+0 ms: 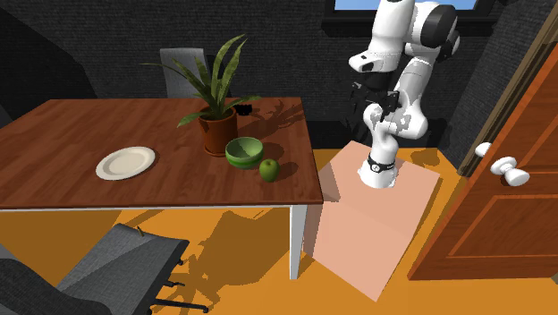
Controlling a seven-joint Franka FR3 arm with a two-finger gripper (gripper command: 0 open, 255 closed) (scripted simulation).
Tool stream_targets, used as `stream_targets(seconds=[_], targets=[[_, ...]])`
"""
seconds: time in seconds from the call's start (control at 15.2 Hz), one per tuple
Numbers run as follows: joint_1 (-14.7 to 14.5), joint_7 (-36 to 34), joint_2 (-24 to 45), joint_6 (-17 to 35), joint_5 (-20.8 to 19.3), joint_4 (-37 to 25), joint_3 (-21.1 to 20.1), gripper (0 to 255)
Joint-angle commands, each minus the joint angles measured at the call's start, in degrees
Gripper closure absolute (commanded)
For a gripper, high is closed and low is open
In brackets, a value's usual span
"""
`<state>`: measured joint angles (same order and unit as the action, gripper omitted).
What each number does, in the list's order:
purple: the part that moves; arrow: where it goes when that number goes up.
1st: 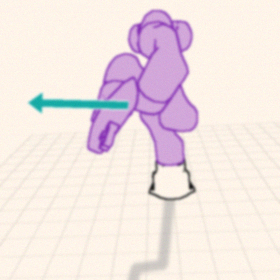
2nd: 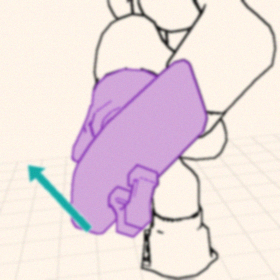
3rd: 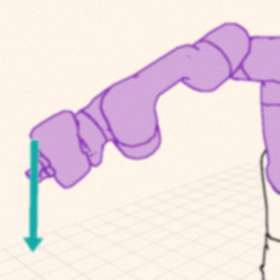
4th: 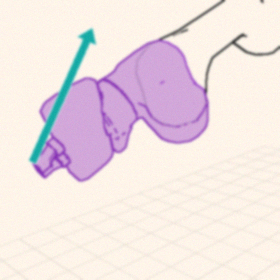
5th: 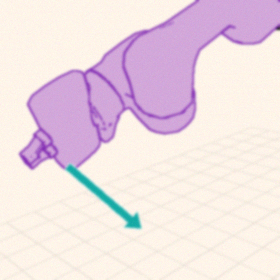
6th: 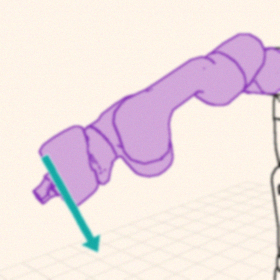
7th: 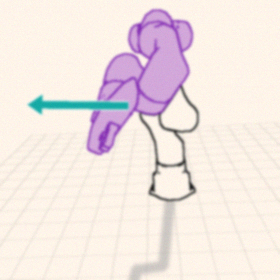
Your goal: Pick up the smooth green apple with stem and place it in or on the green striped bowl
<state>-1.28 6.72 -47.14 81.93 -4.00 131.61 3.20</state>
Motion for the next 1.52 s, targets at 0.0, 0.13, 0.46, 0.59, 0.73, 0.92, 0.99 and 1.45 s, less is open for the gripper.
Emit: stream_targets(seconds=[0.0, 0.13, 0.46, 0.59, 0.73, 0.92, 0.99, 1.45], targets=[[0.0, 0.0, 0.0, 0.0, 0.0, 0.0, 0.0, 0], [0.8, 1.43, 0.41, 3.4, -1.12, 2.03, 2.31, 0], [2.72, 5.0, 2.9, 12.19, -3.56, 5.92, 8.3, 0], [3.39, 6.46, 4.49, 15.79, -4.31, 6.97, 10.79, 0], [3.96, 7.98, 6.44, 19.42, -4.89, 7.72, 13.32, 0], [4.56, 10.41, 9.98, 24.89, -5.29, 8.29, 17.22, 0], [4.66, 11.28, 11.32, 26.7, -5.29, 8.33, 18.57, 0], [3.79, 18.85, 22.87, 38.84, -2.07, 6.47, 28.48, 0]])
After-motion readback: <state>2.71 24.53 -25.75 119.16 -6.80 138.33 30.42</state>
